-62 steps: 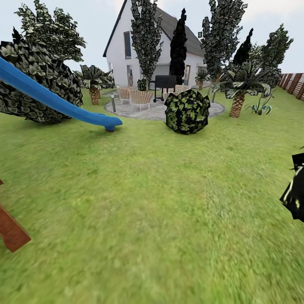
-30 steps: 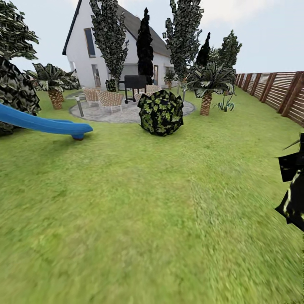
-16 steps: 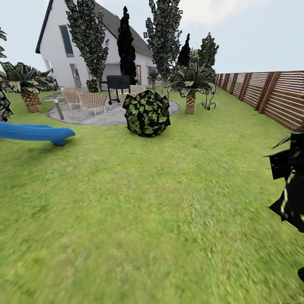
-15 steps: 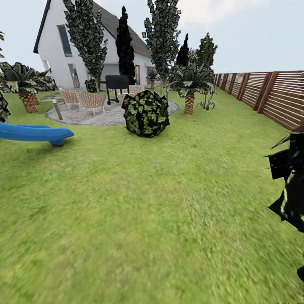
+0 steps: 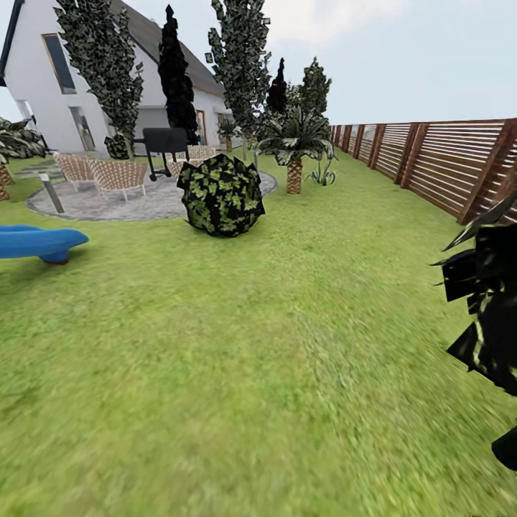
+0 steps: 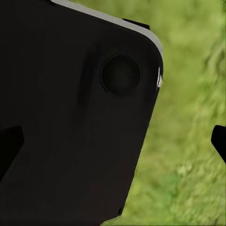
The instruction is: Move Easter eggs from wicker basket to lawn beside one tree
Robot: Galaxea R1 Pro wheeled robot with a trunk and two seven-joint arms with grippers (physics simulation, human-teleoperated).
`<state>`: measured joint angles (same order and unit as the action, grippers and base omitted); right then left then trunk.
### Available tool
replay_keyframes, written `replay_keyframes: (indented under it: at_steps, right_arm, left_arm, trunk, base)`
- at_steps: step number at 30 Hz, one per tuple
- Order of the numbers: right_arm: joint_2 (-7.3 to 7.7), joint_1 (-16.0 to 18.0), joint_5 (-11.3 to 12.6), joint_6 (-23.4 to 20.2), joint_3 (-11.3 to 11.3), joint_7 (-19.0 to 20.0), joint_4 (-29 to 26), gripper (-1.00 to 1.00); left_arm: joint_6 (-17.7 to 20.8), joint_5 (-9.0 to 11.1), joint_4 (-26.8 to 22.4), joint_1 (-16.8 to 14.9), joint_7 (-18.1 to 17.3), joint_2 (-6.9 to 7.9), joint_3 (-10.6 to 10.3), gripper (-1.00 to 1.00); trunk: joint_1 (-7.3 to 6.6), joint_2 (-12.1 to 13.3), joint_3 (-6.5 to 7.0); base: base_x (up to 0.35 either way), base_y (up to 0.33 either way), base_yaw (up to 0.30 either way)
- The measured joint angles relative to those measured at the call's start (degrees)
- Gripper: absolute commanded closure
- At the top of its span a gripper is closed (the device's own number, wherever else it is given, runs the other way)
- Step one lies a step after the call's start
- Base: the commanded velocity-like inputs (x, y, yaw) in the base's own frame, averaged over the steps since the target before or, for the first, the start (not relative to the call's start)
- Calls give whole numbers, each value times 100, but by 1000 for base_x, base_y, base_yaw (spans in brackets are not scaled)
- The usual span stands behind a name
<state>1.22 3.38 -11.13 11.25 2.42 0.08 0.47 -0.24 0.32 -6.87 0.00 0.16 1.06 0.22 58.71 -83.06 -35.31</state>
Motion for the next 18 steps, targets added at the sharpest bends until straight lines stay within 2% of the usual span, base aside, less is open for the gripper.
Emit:
replay_keyframes:
  at_steps: [18]
  right_arm:
    - [0, 0, 0, 0, 0, 0, 0, -100]
  left_arm:
    - [0, -8, 5, 0, 0, -1, -6, -100]
  trunk:
    - [0, 0, 0]
  base:
    - [266, 170, -252]
